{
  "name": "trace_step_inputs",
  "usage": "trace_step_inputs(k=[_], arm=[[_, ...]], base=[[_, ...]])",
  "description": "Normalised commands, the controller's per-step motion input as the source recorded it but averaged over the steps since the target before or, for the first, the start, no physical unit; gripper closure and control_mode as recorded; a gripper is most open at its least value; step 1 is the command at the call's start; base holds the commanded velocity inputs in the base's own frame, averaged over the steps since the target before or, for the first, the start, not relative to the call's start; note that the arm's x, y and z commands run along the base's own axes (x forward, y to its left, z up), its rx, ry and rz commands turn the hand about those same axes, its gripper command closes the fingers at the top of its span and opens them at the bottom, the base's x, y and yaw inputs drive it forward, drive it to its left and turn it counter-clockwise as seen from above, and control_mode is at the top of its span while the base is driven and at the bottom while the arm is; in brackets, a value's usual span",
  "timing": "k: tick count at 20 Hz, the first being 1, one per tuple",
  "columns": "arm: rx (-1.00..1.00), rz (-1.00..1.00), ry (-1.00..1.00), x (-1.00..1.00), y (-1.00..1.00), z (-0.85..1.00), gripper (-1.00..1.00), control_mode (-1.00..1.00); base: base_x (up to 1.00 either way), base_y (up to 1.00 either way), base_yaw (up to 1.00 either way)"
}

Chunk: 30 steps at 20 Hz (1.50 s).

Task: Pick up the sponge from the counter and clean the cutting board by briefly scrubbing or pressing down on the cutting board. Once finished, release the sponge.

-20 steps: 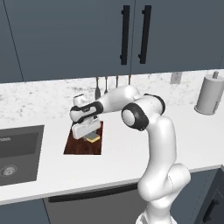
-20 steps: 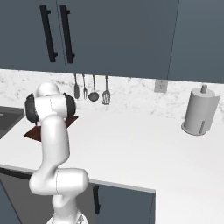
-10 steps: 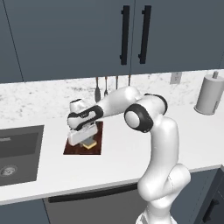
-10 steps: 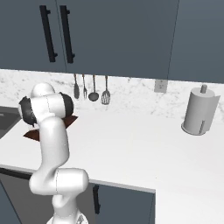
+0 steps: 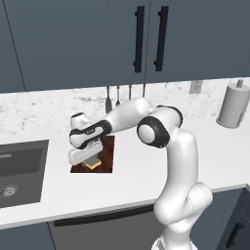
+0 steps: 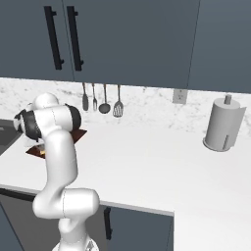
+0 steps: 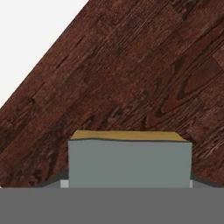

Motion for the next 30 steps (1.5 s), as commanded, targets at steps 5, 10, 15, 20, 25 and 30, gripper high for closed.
trace_step_inputs(k=[5,10,15,20,25,30], arm=[[-0.01,0.01,0.00,-0.06,0.60,-0.19,1.00,-1.00],[0.00,0.01,0.00,-0.15,0.60,-0.22,1.00,-1.00],[0.00,0.01,0.01,-0.13,0.52,-0.22,1.00,-1.00],[0.00,0.00,0.06,0.00,0.43,-0.23,1.00,-1.00],[0.00,0.00,0.06,0.03,0.38,-0.24,1.00,-1.00],[-0.07,0.00,0.02,0.45,0.17,-0.24,1.00,-1.00]], base=[[0.00,0.00,0.00],[0.00,0.00,0.00],[0.00,0.00,0.00],[0.00,0.00,0.00],[0.00,0.00,0.00],[0.00,0.00,0.00]])
